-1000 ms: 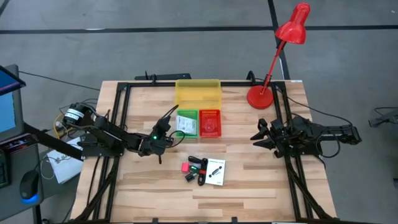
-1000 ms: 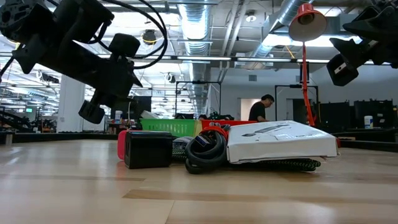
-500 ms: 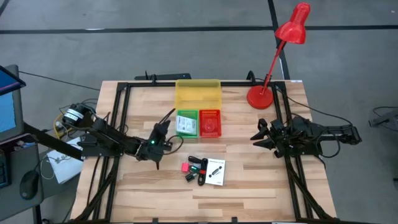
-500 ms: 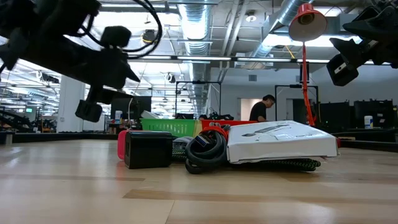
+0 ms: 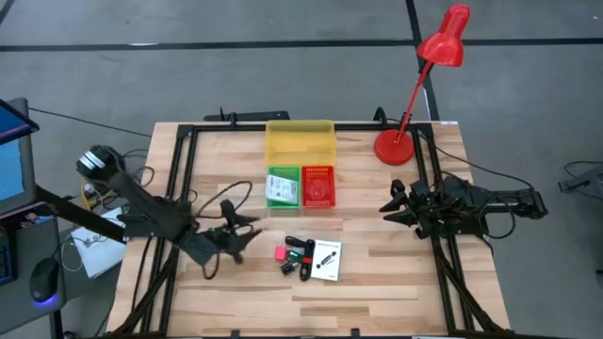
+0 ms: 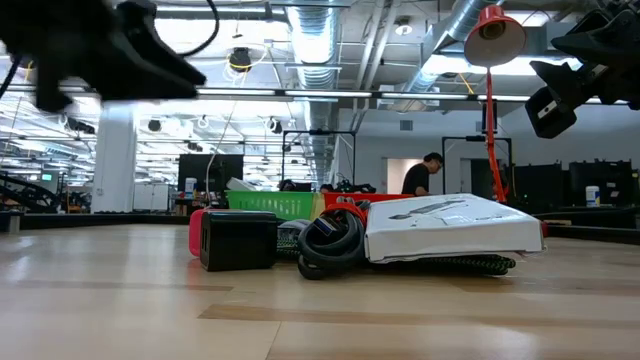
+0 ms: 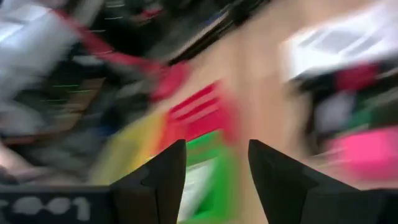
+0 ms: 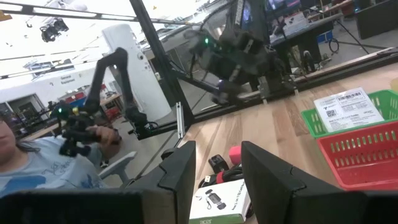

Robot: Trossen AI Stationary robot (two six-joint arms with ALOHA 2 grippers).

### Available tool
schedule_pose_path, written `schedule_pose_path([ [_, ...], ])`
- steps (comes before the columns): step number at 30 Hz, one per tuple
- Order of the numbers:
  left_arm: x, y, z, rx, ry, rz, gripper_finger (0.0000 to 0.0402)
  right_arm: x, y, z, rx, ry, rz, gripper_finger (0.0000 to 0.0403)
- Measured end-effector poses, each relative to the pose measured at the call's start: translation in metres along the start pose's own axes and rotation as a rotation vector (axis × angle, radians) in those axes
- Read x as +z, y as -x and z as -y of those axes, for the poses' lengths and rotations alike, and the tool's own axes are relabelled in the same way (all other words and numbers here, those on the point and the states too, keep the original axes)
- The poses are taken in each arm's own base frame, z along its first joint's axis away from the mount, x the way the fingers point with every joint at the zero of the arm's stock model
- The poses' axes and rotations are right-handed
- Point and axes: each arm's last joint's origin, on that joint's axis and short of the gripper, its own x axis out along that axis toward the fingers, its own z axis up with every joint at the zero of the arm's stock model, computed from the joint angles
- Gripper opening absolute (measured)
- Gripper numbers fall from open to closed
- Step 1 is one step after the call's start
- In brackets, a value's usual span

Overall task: Pick and place items into bin
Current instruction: Put the white box card reader into the green bin

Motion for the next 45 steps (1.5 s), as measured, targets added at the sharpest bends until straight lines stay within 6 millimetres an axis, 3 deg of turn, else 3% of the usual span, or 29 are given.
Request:
schedule_pose_path([
  [5, 0.001, 0.017, -0.015, -0.488, 0.243, 0.045, 0.0167, 0.000, 0.000, 0.000, 0.000, 0.000, 0.000, 0.0123],
  [8, -0.006, 0.022, -0.017, -0.636, 0.323, 0.062, 0.0167, 0.000, 0.000, 0.000, 0.000, 0.000, 0.000, 0.0123],
  [15, -0.038, 0.023, -0.009, -0.626, 0.409, 0.136, 0.0167, 0.000, 0.000, 0.000, 0.000, 0.000, 0.000, 0.0123],
  [20, -0.049, 0.026, -0.009, -0.607, 0.448, 0.238, 0.0167, 0.000, 0.000, 0.000, 0.000, 0.000, 0.000, 0.0123],
  [30, -0.062, 0.028, -0.009, -0.573, 0.443, 0.278, 0.0167, 0.000, 0.000, 0.000, 0.000, 0.000, 0.000, 0.0123],
  [42, -0.062, 0.028, -0.009, -0.556, 0.439, 0.273, 0.0167, 0.000, 0.000, 0.000, 0.000, 0.001, 0.000, 0.0123],
  [45, -0.062, 0.028, -0.009, -0.555, 0.439, 0.272, 0.0167, 0.000, 0.000, 0.000, -0.002, 0.091, 0.000, 0.0123],
])
